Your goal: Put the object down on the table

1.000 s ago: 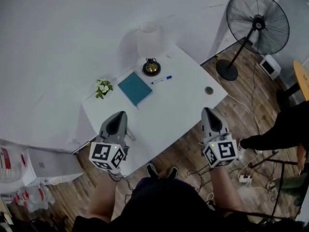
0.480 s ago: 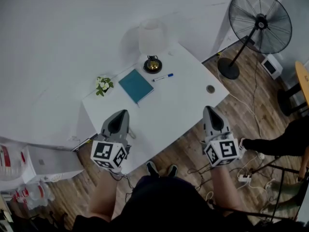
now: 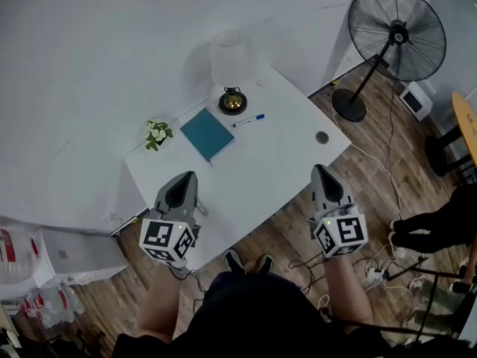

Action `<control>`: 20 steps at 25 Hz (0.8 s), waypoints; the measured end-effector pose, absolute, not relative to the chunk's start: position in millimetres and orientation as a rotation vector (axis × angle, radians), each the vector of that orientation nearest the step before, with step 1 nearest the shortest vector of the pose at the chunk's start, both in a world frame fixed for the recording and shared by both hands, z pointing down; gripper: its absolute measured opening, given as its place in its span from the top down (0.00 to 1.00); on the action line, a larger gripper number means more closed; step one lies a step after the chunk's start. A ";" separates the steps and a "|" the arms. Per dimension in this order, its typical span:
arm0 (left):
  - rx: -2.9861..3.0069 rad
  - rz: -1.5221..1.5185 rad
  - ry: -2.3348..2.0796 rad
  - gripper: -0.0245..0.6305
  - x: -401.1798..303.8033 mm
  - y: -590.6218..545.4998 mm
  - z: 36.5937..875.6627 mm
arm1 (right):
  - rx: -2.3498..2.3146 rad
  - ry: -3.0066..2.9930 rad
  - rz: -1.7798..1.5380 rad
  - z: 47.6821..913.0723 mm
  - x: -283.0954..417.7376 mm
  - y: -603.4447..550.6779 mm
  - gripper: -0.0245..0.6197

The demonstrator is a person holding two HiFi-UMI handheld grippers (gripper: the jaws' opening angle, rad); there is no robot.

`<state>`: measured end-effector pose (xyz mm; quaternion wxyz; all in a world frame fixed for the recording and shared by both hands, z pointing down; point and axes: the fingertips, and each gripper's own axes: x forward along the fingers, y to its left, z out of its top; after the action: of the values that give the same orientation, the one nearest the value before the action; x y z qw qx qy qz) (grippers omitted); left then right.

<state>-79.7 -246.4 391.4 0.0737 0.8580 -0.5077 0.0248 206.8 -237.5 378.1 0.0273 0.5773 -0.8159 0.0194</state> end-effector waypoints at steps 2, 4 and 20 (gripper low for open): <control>2.577 0.073 -1.521 0.96 -79.3 -245.8 391.5 | 1.782 -2.518 0.049 377.0 205.9 -235.9 0.96; 2.579 0.074 -1.515 0.96 -79.3 -245.7 392.0 | 1.780 -2.516 0.042 375.8 204.2 -235.3 0.96; 2.591 0.089 -1.468 0.96 -81.3 -256.9 400.1 | 1.788 -2.484 0.046 377.5 195.7 -241.9 0.96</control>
<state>-81.3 -256.9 400.1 0.0813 0.8668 -0.4911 0.0297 195.7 -241.9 377.5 0.0404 0.5838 -0.8108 0.0149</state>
